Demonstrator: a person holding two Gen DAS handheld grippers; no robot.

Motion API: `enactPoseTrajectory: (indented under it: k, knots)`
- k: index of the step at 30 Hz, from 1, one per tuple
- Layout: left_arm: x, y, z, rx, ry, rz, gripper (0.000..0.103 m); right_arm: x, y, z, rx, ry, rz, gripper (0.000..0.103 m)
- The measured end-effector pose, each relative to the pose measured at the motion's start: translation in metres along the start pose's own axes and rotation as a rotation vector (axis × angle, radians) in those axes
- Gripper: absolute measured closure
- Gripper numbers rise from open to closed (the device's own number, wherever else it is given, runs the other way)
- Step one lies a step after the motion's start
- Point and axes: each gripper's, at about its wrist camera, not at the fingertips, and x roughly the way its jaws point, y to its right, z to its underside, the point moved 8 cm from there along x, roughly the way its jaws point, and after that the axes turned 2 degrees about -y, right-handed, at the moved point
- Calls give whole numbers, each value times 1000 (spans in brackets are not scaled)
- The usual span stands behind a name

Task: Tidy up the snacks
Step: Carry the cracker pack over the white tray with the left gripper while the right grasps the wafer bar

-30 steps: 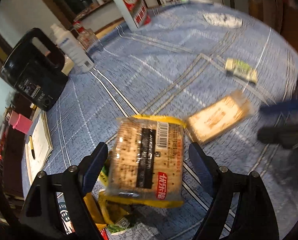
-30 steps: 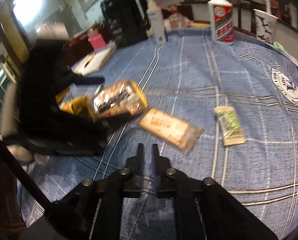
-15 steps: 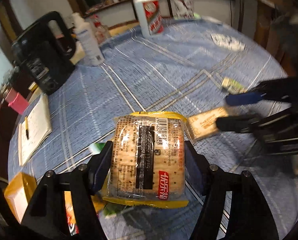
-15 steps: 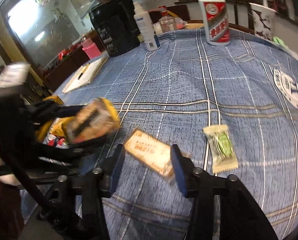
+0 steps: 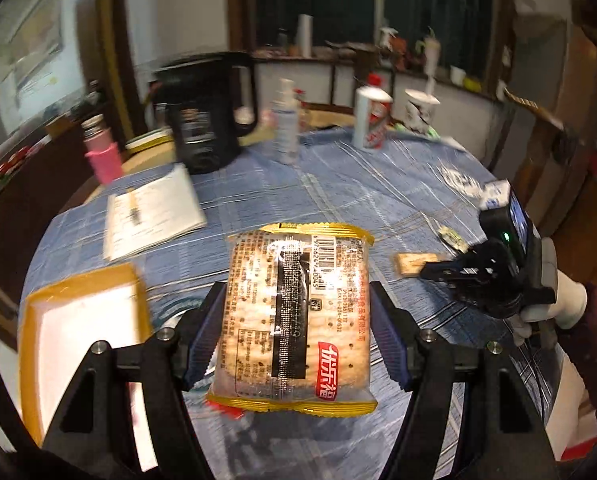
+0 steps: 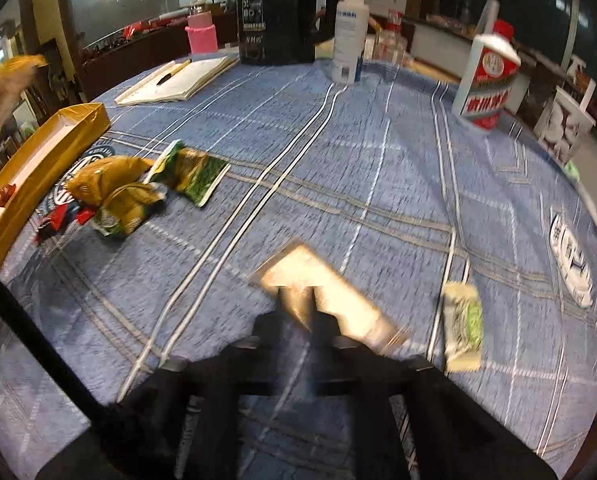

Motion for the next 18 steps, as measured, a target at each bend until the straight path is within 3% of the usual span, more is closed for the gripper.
enactPoseTrajectory:
  k: [4,6,7,8,10,15,18]
  knots:
    - [-28,-46,16,-79,31,-48,33,-5,-5,6,13,-3,21,103]
    - [-40,-68,25,-117,39,-58,33,-15,-1,-3,50,57,6,103]
    - [-46,-76,29,-129,44,-66,33,-19,1,-7,66,77,-9,96]
    - [-51,-85,34,-142,50,-75,33,-19,1,-11,69,67,-36,70]
    - [-61,-100,45,-175,59,-87,33,-13,1,-16,49,49,-20,41]
    - [-71,-128,69,-240,54,-106,33,19,-6,-17,-71,-25,61,42]
    - [-74,-140,78,-273,57,-113,33,22,-7,-16,-114,-12,69,43]
